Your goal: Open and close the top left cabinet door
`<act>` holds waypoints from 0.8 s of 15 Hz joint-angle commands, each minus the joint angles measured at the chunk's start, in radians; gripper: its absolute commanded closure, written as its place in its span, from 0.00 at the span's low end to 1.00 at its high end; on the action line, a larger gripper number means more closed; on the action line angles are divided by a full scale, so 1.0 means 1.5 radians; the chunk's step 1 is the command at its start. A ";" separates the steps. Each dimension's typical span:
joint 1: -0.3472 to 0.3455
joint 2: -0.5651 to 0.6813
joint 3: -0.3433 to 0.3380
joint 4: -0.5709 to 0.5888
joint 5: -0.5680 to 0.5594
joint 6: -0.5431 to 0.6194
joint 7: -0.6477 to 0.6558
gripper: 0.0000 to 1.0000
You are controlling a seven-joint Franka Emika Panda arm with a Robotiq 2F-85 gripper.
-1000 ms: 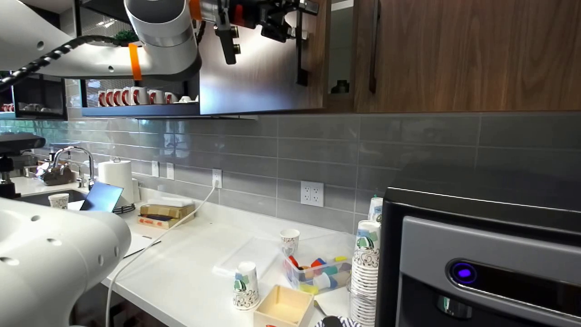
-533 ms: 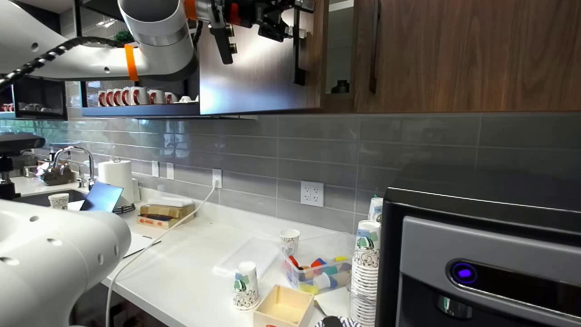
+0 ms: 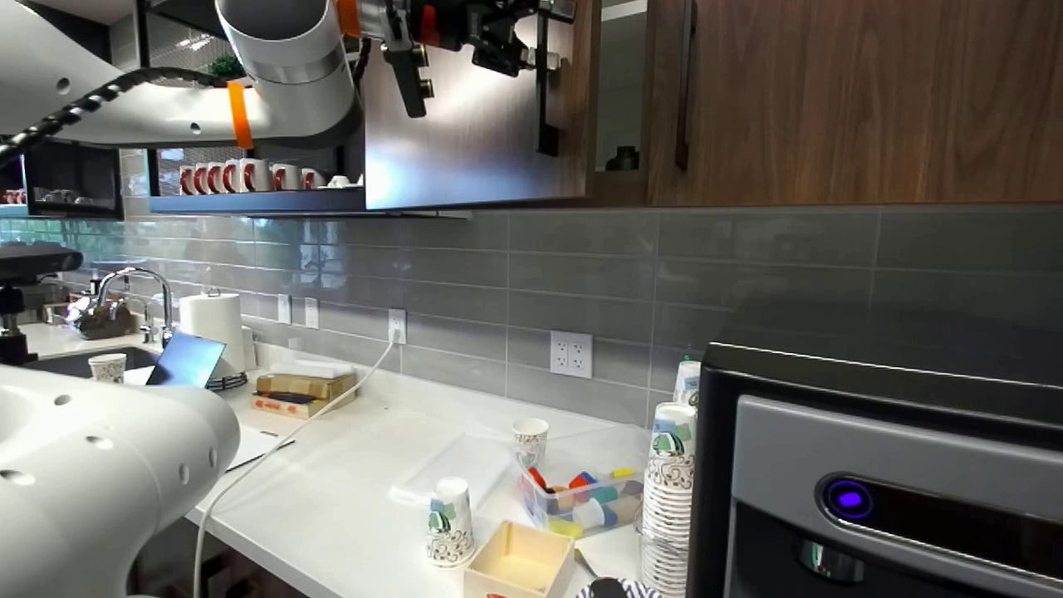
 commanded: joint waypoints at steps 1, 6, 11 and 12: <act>-0.003 0.001 -0.026 -0.011 -0.026 0.022 -0.004 0.00; 0.013 0.041 -0.033 0.007 -0.022 0.053 -0.023 0.00; 0.029 0.092 -0.042 0.031 -0.016 0.084 -0.038 0.00; 0.032 0.107 -0.043 0.038 -0.016 0.092 -0.042 0.00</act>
